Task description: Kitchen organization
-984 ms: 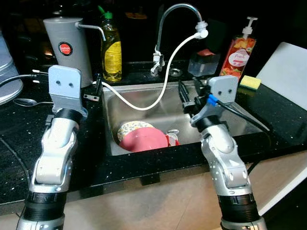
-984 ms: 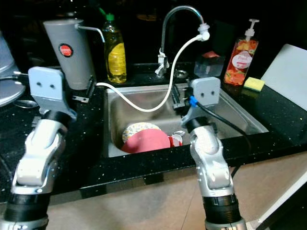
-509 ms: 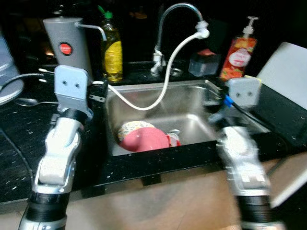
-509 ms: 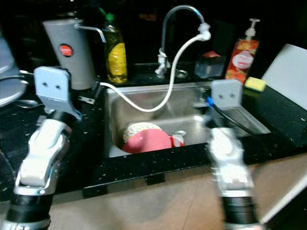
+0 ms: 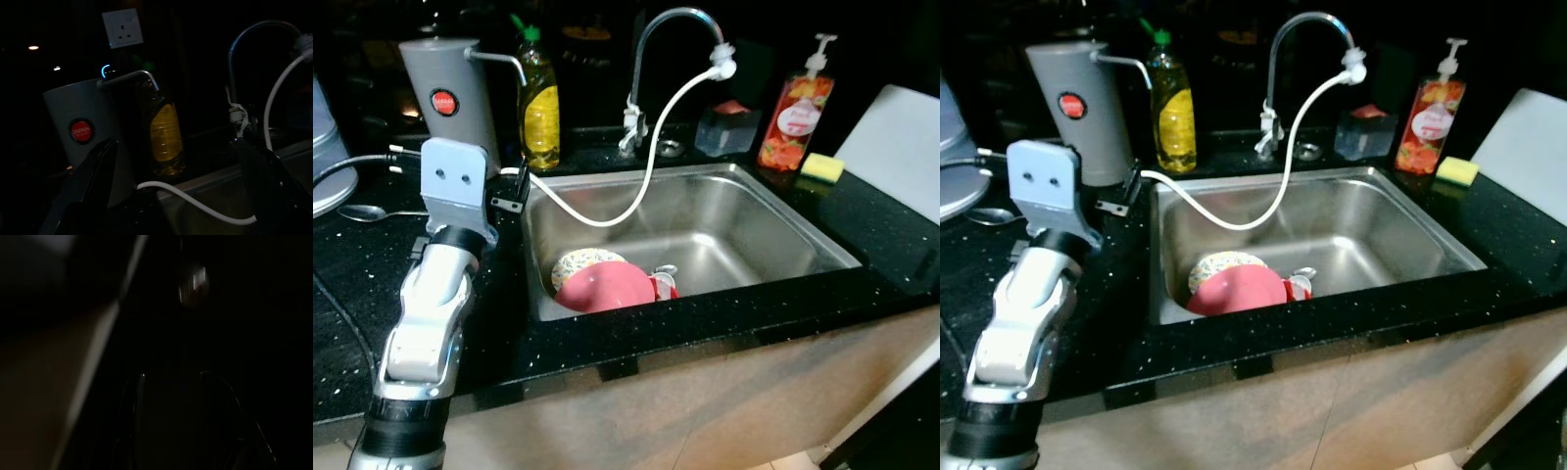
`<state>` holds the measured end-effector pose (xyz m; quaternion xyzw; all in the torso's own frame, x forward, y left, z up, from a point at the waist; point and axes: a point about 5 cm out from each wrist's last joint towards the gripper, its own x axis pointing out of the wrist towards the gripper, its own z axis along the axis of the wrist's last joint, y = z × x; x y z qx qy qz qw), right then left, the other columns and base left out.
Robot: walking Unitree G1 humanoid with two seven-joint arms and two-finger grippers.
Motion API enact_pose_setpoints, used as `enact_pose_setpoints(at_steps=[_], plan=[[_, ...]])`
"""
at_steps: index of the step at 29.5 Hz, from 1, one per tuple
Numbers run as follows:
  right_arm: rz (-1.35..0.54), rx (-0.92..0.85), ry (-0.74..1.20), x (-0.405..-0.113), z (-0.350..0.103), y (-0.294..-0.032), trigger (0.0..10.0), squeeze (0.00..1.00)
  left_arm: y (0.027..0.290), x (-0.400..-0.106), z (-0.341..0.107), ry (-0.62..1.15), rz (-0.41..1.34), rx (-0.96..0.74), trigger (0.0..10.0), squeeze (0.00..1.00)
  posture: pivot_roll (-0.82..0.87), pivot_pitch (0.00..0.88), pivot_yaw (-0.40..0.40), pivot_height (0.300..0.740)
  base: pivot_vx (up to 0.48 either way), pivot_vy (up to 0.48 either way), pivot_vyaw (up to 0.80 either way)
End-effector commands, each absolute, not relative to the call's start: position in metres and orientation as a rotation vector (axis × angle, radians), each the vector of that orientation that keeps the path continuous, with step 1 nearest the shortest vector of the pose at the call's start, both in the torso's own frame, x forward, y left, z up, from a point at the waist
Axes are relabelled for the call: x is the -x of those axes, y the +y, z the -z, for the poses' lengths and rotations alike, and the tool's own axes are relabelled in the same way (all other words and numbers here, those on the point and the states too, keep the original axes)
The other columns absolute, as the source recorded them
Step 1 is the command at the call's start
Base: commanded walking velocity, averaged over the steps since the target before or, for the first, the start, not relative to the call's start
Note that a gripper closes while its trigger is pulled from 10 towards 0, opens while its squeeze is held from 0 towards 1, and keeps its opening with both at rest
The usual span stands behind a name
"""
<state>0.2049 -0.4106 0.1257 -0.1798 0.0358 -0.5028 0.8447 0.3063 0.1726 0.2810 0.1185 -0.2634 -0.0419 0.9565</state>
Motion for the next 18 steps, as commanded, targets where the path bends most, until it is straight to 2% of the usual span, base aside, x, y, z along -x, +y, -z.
enact_pose_setpoints(at_steps=[1,2,3,5,6,7,9,10,12,13,15,16,17,18], plan=[[1.083,0.349,0.11,-0.198,-0.114,-0.412,10.0,0.0,0.172,-0.308,-0.277,-0.514,0.088,-0.252,10.0,0.0,-0.1,0.023,-0.036,0.74,0.0,0.0,0.0],[1.12,0.356,0.182,-0.186,-0.096,-0.413,10.0,0.0,0.172,-0.308,-0.277,-0.513,0.087,-0.251,10.0,0.0,-0.1,0.023,-0.037,0.74,0.0,0.0,0.0],[1.12,0.356,0.182,-0.186,-0.096,-0.413,10.0,0.0,0.172,-0.308,-0.277,-0.513,0.087,-0.251,10.0,0.0,-0.1,0.023,-0.037,0.74,0.0,0.0,0.0],[1.167,0.35,0.358,-0.154,-0.055,-0.412,10.0,0.0,0.172,-0.308,-0.276,-0.511,0.087,-0.247,10.0,0.0,-0.11,0.027,-0.036,0.74,0.0,0.0,0.0],[1.167,0.35,0.358,-0.154,-0.055,-0.412,10.0,0.0,0.172,-0.308,-0.276,-0.511,0.087,-0.247,10.0,0.0,-0.11,0.027,-0.036,0.74,0.0,0.0,0.0],[1.118,0.319,0.437,-0.146,-0.036,-0.405,10.0,0.0,0.172,-0.308,-0.276,-0.51,0.088,-0.246,10.0,0.0,-0.11,0.026,-0.034,0.74,0.0,0.0,0.0],[1.118,0.319,0.437,-0.146,-0.036,-0.405,10.0,0.0,0.172,-0.308,-0.276,-0.51,0.088,-0.246,10.0,0.0,-0.11,0.026,-0.034,0.74,0.0,0.0,0.0],[1.052,0.276,0.506,-0.143,-0.02,-0.396,10.0,0.0,0.171,-0.308,-0.276,-0.509,0.088,-0.246,10.0,0.0,-0.11,0.026,-0.034,0.74,0.0,0.0,0.0],[1.052,0.276,0.506,-0.143,-0.02,-0.396,10.0,0.0,0.171,-0.308,-0.276,-0.509,0.088,-0.246,10.0,0.0,-0.11,0.026,-0.034,0.74,0.0,0.0,0.0],[0.833,0.198,0.632,-0.148,0.012,-0.365,10.0,0.0,0.171,-0.308,-0.276,-0.51,0.089,-0.244,10.0,0.0,-0.11,0.027,-0.036,0.74,0.0,0.0,0.0],[0.833,0.198,0.632,-0.148,0.012,-0.365,10.0,0.0,0.171,-0.308,-0.276,-0.51,0.089,-0.244,10.0,0.0,-0.11,0.027,-0.036,0.74,0.0,0.0,0.0],[0.622,0.152,0.739,-0.149,0.038,-0.332,10.0,0.0,0.17,-0.309,-0.276,-0.51,0.089,-0.242,10.0,0.0,-0.11,0.023,-0.036,0.74,0.0,0.0,0.0],[0.622,0.152,0.739,-0.149,0.038,-0.332,10.0,0.0,0.17,-0.309,-0.276,-0.51,0.089,-0.242,10.0,0.0,-0.11,0.023,-0.036,0.74,0.0,0.0,0.0],[0.436,0.121,0.838,-0.146,0.06,-0.299,10.0,0.0,0.17,-0.31,-0.276,-0.511,0.089,-0.239,10.0,0.0,-0.12,0.021,-0.037,0.74,0.0,0.0,0.0]])
